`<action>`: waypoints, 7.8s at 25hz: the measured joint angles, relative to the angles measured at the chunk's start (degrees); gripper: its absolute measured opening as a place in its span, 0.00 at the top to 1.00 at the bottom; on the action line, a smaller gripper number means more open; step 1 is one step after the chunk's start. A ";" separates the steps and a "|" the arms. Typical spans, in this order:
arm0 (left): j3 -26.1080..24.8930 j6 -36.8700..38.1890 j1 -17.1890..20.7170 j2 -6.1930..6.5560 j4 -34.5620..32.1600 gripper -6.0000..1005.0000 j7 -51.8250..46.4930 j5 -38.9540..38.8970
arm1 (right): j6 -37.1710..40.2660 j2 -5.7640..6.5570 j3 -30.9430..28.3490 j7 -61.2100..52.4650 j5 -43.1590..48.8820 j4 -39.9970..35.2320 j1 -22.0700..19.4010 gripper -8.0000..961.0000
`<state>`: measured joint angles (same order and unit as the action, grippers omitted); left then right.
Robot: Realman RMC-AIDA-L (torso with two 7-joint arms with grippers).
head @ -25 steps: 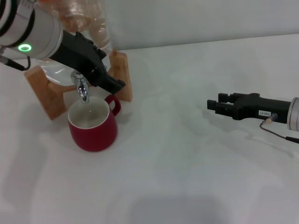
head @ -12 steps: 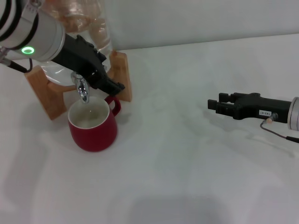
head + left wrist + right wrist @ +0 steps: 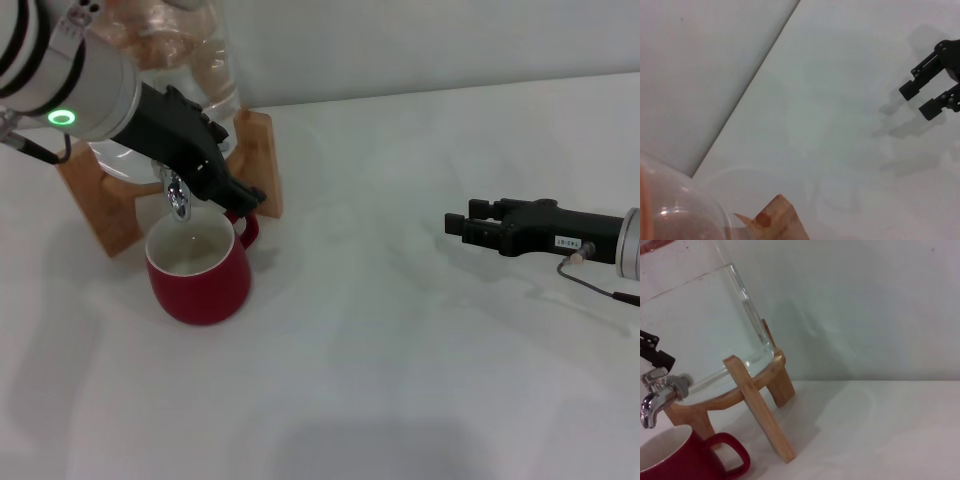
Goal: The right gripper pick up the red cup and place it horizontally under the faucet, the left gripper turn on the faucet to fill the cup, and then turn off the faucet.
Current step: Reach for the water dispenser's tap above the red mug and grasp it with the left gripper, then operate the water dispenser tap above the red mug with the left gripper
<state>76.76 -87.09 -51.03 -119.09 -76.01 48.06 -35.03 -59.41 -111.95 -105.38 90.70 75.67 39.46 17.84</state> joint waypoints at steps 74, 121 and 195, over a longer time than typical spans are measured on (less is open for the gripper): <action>4.62 -7.76 3.73 -0.17 -12.60 0.11 -4.17 0.46 | -0.36 0.74 0.00 -1.00 0.33 -0.79 0.08 0.45; 15.16 -7.51 17.19 -0.26 -28.40 0.11 -8.81 4.89 | -14.96 -0.40 -11.10 1.38 -0.07 0.26 -0.51 0.45; 16.02 -2.86 12.20 -0.27 -21.60 0.11 -8.07 7.00 | -14.16 -0.30 -11.34 1.41 -0.01 -0.18 -1.39 0.45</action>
<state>92.79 -89.95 -38.82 -119.36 -97.61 39.99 -28.04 -73.57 -112.25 -116.71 92.11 75.67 39.28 16.45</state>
